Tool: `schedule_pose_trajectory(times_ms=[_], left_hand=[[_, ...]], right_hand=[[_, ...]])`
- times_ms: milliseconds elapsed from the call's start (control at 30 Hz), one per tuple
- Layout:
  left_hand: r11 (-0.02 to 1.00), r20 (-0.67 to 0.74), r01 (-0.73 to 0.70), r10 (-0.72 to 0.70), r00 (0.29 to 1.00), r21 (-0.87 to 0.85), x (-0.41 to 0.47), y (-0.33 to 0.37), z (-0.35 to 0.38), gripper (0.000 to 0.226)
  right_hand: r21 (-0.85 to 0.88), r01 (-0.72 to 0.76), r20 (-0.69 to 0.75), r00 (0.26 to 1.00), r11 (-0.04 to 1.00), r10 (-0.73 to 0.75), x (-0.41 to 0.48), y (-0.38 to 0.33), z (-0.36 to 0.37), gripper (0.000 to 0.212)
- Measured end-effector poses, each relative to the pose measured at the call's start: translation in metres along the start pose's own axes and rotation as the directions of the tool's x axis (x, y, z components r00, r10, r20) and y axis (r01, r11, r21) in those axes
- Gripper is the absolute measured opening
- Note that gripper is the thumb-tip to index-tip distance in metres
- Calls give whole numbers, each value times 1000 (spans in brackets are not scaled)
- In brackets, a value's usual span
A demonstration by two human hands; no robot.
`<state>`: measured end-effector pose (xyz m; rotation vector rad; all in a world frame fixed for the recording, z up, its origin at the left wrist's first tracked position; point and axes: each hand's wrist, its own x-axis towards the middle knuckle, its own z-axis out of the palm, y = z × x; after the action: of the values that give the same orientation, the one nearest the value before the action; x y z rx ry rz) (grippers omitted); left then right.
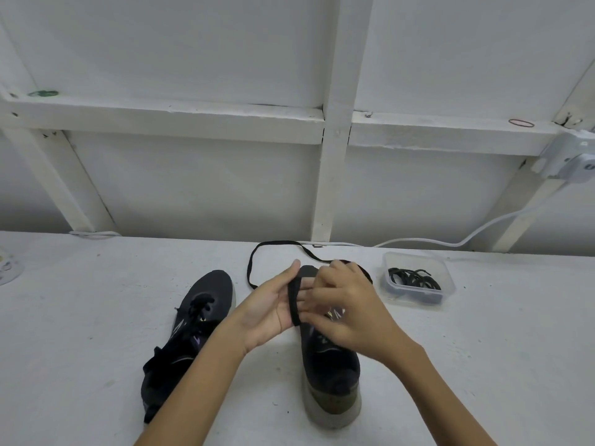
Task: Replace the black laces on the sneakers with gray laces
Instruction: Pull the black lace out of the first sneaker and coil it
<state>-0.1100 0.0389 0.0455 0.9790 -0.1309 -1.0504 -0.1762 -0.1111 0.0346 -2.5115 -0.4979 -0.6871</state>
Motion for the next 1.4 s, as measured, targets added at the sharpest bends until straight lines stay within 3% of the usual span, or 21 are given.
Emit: schedule_pose_trajectory(times_ms=[100, 167, 267, 367, 467, 600, 700, 867, 1000, 1200, 1300, 1400], left_hand=[[1000, -33, -17, 16, 999, -13, 2, -3, 2, 34], [999, -17, -30, 30, 999, -25, 3, -6, 2, 39], [1000, 26, -10, 10, 1000, 5, 1, -7, 6, 37], [998, 60, -9, 5, 998, 54, 1, -9, 10, 36], [998, 85, -22, 16, 996, 61, 0, -11, 12, 36], [996, 106, -48, 40, 994, 77, 0, -14, 9, 34], [992, 135, -73, 58, 989, 106, -1, -15, 8, 31], [979, 161, -179, 162, 974, 93, 1, 0, 6, 28], [946, 122, -302, 288, 950, 118, 6, 19, -6, 31], [901, 51, -341, 340, 939, 269, 14, 22, -24, 31], [889, 63, -310, 307, 950, 338, 11, 12, -21, 29], [896, 113, -304, 283, 953, 322, 9, 2, -14, 23]], right_hand=[[-26, 7, 98, 995, 1000, -4, -4, 2, -7, 20], [135, -86, 55, 995, 987, 79, 3, 3, -16, 21], [420, -216, -19, 969, 882, 246, 18, 21, -21, 14], [396, -321, 261, 938, 860, 230, 27, 46, -15, 29], [437, -330, 457, 883, 837, 110, 30, 55, -4, 23], [549, -358, 341, 921, 755, 189, 38, 56, -5, 17], [594, -350, 230, 937, 725, 263, 40, 54, -3, 26], [483, -440, 291, 896, 757, 335, 16, 43, 22, 29], [372, -392, 398, 886, 841, 237, -4, 22, 25, 16], [399, -352, 508, 853, 847, 115, 5, -8, -17, 33], [417, -301, 469, 879, 858, 80, 20, -8, -32, 18], [421, -268, 378, 920, 867, 101, 38, 1, -42, 17]])
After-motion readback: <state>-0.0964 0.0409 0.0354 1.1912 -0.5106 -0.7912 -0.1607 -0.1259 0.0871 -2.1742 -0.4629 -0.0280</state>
